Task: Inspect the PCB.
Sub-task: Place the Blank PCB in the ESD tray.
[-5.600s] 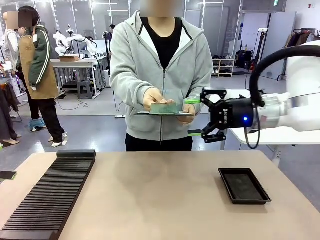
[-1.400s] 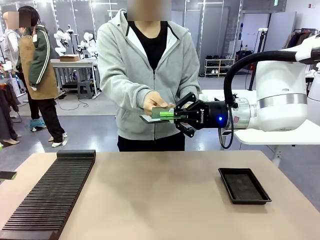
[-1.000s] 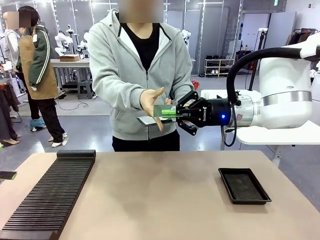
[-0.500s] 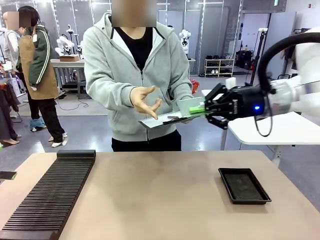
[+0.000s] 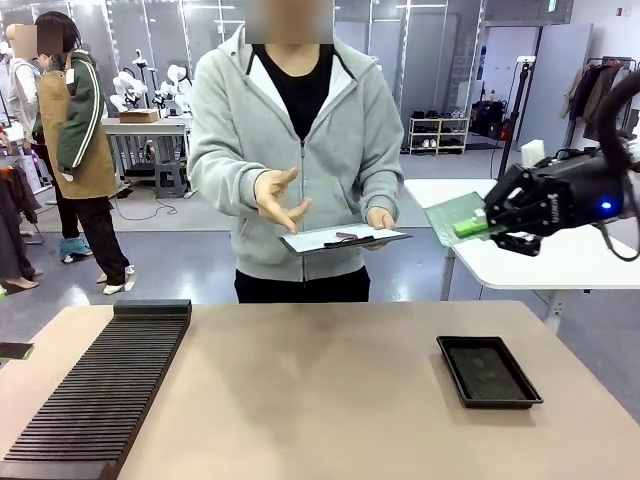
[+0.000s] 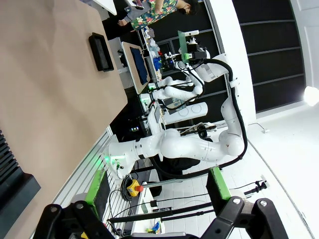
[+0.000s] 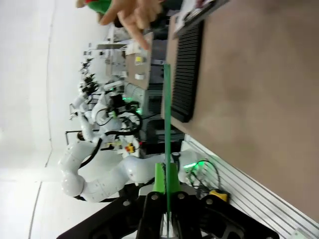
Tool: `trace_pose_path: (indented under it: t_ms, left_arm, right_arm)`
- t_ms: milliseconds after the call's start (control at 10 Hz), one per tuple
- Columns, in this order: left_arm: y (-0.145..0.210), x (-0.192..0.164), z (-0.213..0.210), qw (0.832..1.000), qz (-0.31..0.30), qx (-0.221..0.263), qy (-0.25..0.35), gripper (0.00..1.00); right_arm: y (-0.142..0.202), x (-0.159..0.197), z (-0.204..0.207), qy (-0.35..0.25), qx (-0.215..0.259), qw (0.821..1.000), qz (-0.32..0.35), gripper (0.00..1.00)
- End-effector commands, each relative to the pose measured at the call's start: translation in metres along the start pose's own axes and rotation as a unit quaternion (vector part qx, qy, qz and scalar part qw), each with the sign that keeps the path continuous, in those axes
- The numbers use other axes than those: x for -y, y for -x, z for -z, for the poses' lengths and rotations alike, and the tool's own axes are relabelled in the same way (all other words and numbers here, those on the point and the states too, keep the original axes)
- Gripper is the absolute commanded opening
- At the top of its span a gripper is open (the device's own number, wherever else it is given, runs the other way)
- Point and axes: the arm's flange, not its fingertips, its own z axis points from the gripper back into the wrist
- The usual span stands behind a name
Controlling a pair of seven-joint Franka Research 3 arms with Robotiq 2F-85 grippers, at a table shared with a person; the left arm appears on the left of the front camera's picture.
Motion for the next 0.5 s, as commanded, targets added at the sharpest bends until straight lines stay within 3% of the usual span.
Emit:
trace_pose_path:
  t_ms: [0, 100, 400]
  left_arm:
    - [0.000, 0.001, 0.000, 1.000, 0.000, 0.001, -0.004, 1.00]
    - [0.000, 0.001, 0.000, 1.000, 0.000, 0.001, -0.004, 1.00]
    - [0.000, 0.001, 0.000, 1.000, 0.000, 0.001, -0.004, 1.00]
  right_arm:
    - [-0.006, 0.007, -0.023, 0.051, 0.006, 0.999, 0.007, 0.02]
    - [-0.006, 0.014, -0.032, 0.097, 0.011, 0.995, -0.002, 0.02]
    - [0.001, 0.020, -0.040, 0.127, 0.023, 0.992, 0.004, 0.02]
